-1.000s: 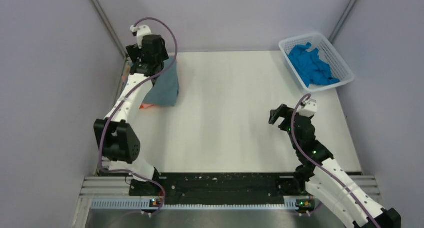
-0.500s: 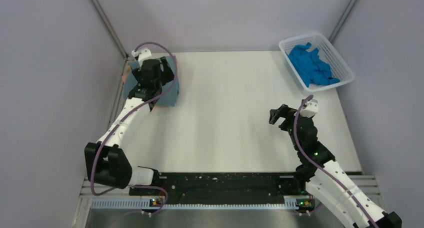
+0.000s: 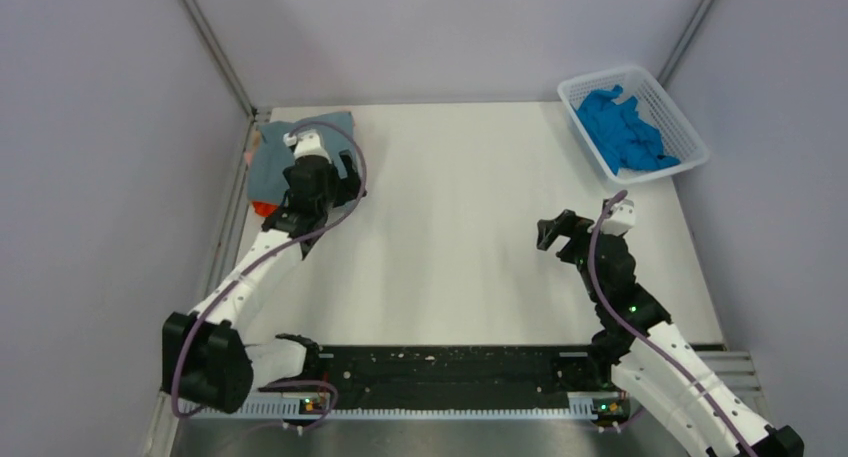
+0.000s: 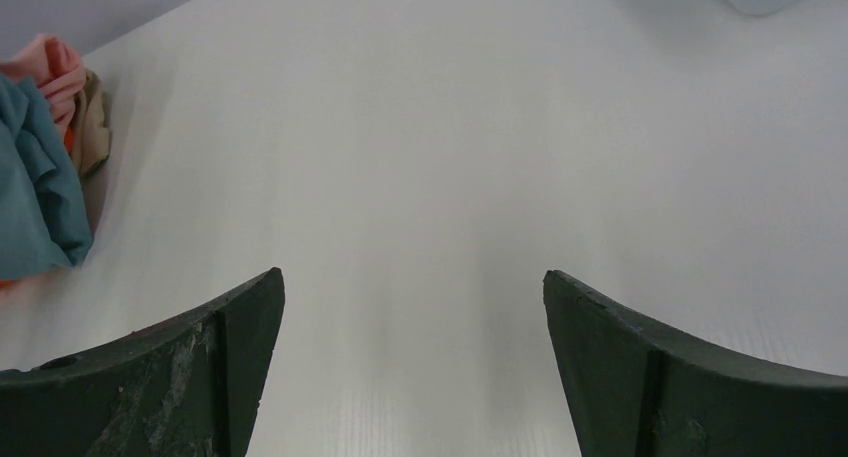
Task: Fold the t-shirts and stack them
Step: Put the neatly folded tshirt into the corner of the board with the left arm
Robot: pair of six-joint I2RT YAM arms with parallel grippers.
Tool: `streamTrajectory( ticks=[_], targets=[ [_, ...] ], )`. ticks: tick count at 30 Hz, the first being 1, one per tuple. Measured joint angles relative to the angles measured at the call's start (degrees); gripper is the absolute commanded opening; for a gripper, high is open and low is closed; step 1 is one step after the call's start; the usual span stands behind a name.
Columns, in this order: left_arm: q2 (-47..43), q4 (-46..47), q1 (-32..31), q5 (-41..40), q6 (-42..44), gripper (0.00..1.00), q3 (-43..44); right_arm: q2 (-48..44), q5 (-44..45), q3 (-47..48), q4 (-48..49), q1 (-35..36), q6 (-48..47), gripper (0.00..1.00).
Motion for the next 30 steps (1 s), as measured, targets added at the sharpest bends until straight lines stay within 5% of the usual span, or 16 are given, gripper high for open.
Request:
streamTrajectory(
  ticks=[4, 14, 26, 30],
  targets=[
    [14.25, -3.39, -1.53, -1.57, 5.11, 0.99, 12.96, 0.0, -0.24, 0.0, 0.04, 0.0, 0.02, 0.99],
    [52.61, -29.57, -6.58, -24.48, 8.09, 0.99, 54.03, 0.0, 0.0, -0.07, 0.09, 0.0, -0.07, 0.99],
    [66.07, -46.05, -7.56, -36.81, 3.48, 0.91, 65.0, 0.0, 0.72, -0.24, 0.7, 0.0, -0.17, 0.99],
    [68.72, -47.58, -7.56, -39.23, 2.16, 0.79, 68.43, 0.0, 0.74, -0.96, 0.66, 0.0, -0.22, 0.99]
  ],
)
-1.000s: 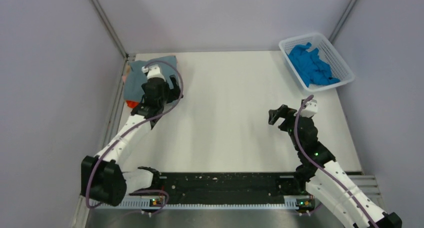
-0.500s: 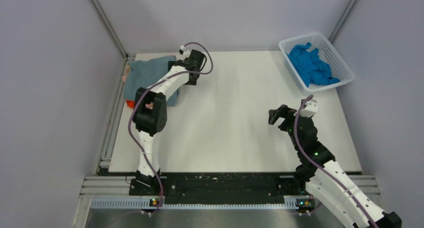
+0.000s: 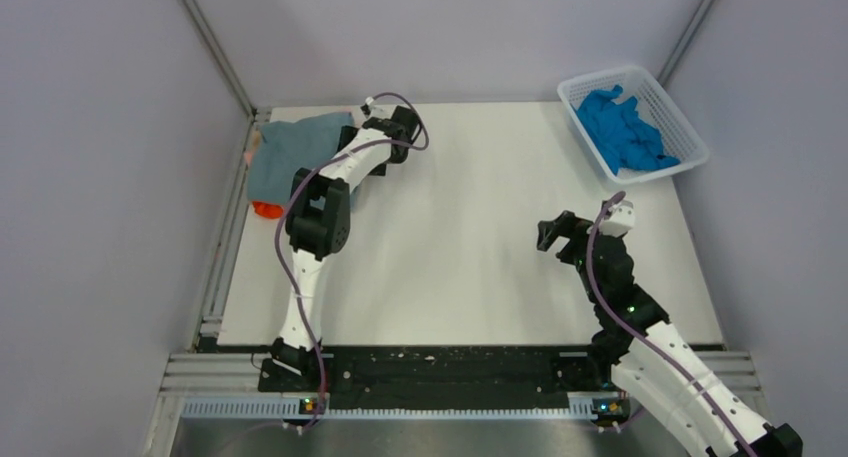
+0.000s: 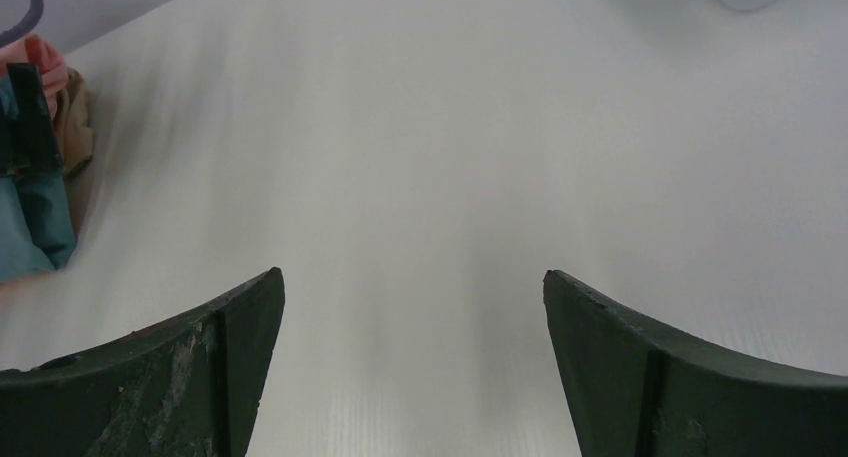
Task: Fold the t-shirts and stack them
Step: Put the neatly folded tshirt into the corner of the board with the left arm
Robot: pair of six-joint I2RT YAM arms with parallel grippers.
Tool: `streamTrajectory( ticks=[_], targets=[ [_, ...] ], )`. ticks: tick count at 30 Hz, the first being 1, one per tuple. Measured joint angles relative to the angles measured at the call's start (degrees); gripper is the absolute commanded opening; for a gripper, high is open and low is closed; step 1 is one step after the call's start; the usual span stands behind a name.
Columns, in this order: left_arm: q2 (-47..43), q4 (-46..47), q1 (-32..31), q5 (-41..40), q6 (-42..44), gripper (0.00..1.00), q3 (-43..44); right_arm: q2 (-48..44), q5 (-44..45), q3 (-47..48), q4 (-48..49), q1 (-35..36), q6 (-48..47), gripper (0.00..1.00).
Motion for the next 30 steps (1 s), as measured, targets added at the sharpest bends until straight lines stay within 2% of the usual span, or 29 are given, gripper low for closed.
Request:
streamTrajectory(
  ticks=[2, 4, 6, 10, 12, 13, 18, 23, 30],
  targets=[
    [0.74, -0.63, 0.0, -0.66, -0.28, 0.73, 0.2, 0.0, 0.0, 0.0, 0.04, 0.0, -0.2, 0.99],
    [1.27, -1.42, 0.0, -1.05, -0.46, 0.64, 0.2, 0.0, 0.0, -0.02, 0.09, 0.0, -0.28, 0.99],
    [1.33, -1.9, 0.0, -1.22, -0.66, 0.47, 0.2, 0.0, 0.0, -0.02, 0.11, 0.0, -0.35, 0.99],
    [1.33, -2.73, 0.0, -1.81, -1.46, 0.22, 0.39, 0.0, 0.11, -0.26, 0.24, 0.0, -0.37, 0.99],
    [1.14, -3.1, 0.0, -1.92, -1.6, 0.05, 0.39, 0.0, 0.17, -0.26, 0.22, 0.0, -0.37, 0.99],
    [0.92, -3.21, 0.0, -1.99, -1.9, 0.0, 0.37, 0.0, 0.22, -0.28, 0.24, 0.0, -0.37, 0.99],
    [-2.84, -3.21, 0.02, -1.77, -2.14, 0.0, -1.29, 0.0, 0.52, -0.26, 0.24, 0.0, -0.37, 0.99],
    [-10.95, -0.7, 0.85, -0.22, -1.18, 0.0, -4.66, 0.0, 1.18, -0.26, 0.22, 0.0, -0.42, 0.99],
    [-21.44, 6.86, 7.82, 6.36, 1.09, 0.0, -6.6, 0.11, 1.9, -0.28, 0.22, 0.0, -0.85, 0.99]
  ],
)
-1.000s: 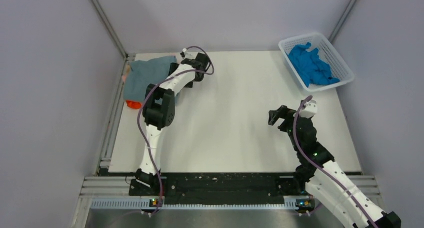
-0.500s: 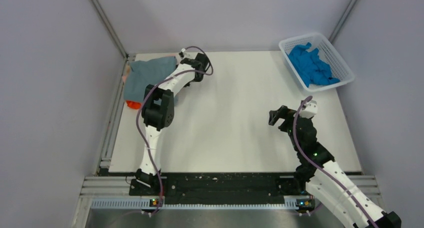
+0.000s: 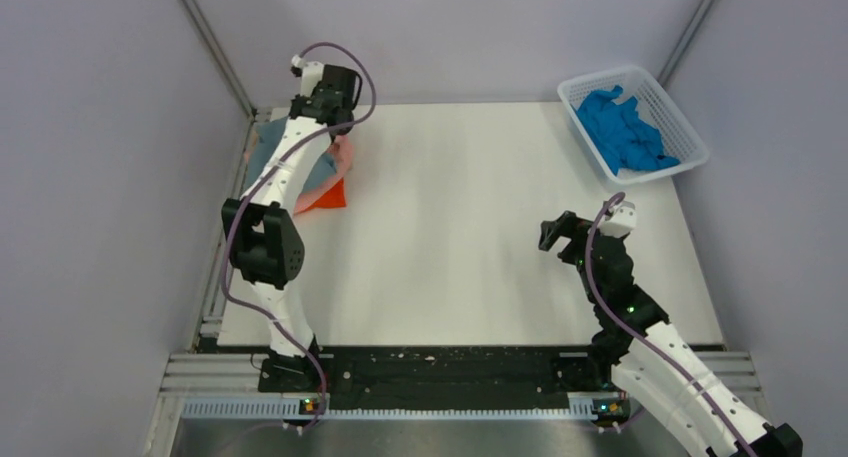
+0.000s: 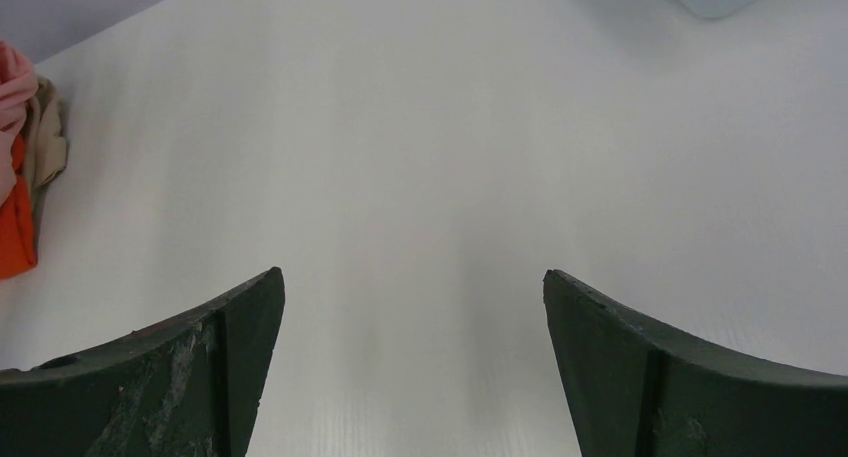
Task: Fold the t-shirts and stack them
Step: Put the neatly folded tshirt into the corner of the board with the left arm
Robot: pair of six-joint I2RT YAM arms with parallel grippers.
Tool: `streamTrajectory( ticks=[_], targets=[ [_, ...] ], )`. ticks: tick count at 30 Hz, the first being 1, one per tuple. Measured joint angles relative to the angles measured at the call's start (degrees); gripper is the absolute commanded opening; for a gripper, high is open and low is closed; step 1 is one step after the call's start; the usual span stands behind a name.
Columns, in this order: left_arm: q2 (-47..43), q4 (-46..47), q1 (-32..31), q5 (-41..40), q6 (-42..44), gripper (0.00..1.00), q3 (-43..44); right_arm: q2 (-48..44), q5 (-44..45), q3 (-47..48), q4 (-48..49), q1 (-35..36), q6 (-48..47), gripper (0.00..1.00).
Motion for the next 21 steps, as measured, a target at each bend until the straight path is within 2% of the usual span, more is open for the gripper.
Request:
streamTrajectory(
  ticks=[5, 13, 14, 16, 21],
  targets=[
    [-0.37, 3.21, 4.33, 3.82, 0.55, 0.0, 1.36, 0.07, 0.96, 0.0, -0.07, 0.0, -0.11, 0.99],
    [3.17, 4.98, 4.37, 9.25, 0.09, 0.0, 5.51, 0.44, 2.49, 0.02, -0.39, 0.0, -0.52, 0.99],
    [4.28, 5.31, 4.37, 9.97, -0.09, 0.01, 6.69, 0.44, 2.58, 0.02, -0.39, 0.0, -0.55, 0.99],
    [6.32, 5.86, 4.37, 11.19, -0.76, 0.11, 8.44, 0.48, 2.8, 0.02, -0.39, 0.0, -0.57, 0.99],
    [11.69, 8.09, 4.39, 13.55, -1.73, 0.23, 9.88, 0.66, 2.99, 0.02, -0.44, 0.0, -0.59, 0.99]
  ],
)
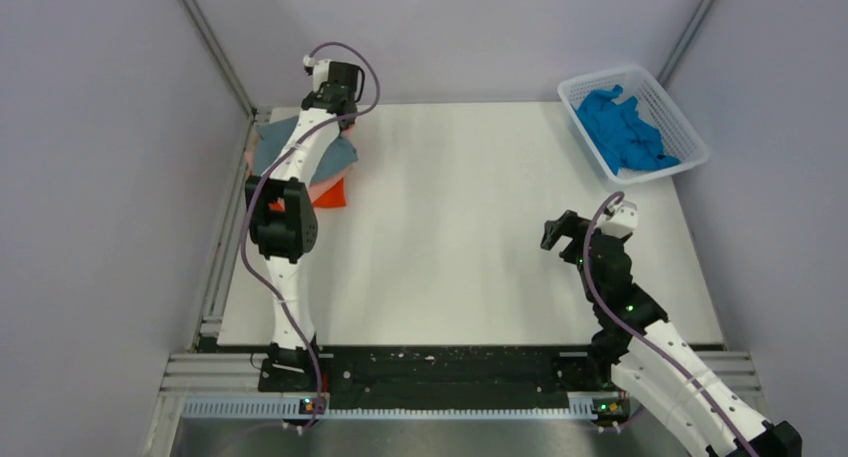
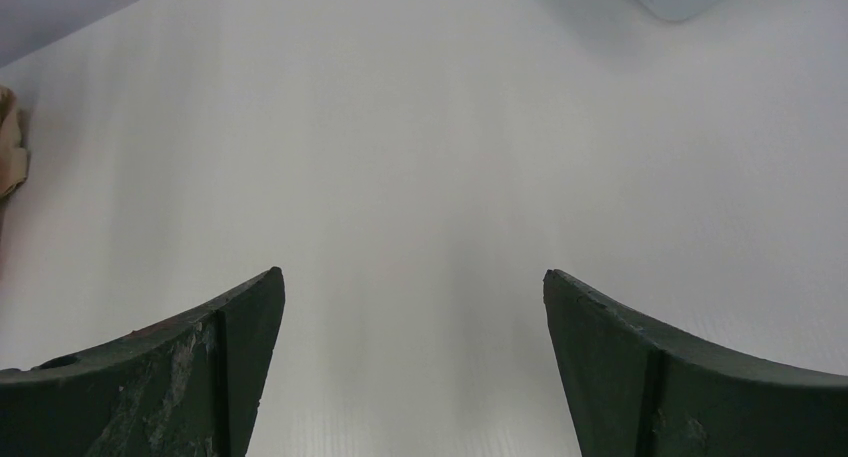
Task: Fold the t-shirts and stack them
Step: Put the neatly folded tshirt into the corner of the board with the left arm
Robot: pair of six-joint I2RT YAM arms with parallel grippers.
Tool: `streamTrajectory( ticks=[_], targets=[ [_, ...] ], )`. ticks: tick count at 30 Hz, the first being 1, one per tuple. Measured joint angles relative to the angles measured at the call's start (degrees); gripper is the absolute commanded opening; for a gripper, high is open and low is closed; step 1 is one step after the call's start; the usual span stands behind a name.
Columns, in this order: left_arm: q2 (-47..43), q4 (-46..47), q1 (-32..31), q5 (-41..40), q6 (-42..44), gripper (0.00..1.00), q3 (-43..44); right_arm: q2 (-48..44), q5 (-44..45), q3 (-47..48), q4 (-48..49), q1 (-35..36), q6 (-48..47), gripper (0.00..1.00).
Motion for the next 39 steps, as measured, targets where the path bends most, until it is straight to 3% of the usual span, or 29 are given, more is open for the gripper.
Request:
streamTrajectory(
  ticks=[1, 4, 6, 14, 20, 23, 26, 31, 39],
  targets=[
    [1.11, 0.48, 0.0, 0.72, -0.22, 0.34, 0.11, 0.0, 0.04, -0.02, 0.0, 0.0, 0.0, 0.99],
    [4.17, 1.88, -0.09, 3.34, -0.5, 0.84, 0.15, 0.04, 0.02, 0.0, 0.0, 0.0, 0.0, 0.99],
    [5.75, 2.71, -0.2, 5.53, -0.04, 0.97, 0.28, 0.04, 0.04, 0.0, 0.0, 0.0, 0.0, 0.99],
    [5.05, 4.11, -0.2, 15.3, 2.62, 0.99, 0.13, 0.04, 0.02, 0.0, -0.24, 0.0, 0.02, 0.99],
    [-7.63, 11.39, 0.22, 33.73, 6.29, 0.99, -10.01, 0.02, -0.02, 0.0, -0.52, 0.0, 0.09, 0.99],
    [-14.64, 15.78, 0.13, 38.51, 6.6, 0.99, -14.19, -0.02, -0.09, 0.0, -0.79, 0.0, 0.15, 0.99],
    [-19.26, 19.47, -0.2, 38.99, 6.69, 0.99, -16.57, -0.02, -0.17, 0.0, -0.83, 0.0, 0.15, 0.99],
    [-20.33, 24.02, 0.7, 32.2, 5.31, 0.99, -19.04, -0.02, -0.2, 0.0, -0.81, 0.0, 0.15, 0.99],
    [-10.03, 28.79, 4.72, 29.44, 1.64, 0.99, -19.15, 1.29, -0.15, 0.0, -0.76, 0.0, 0.11, 0.99]
  ],
)
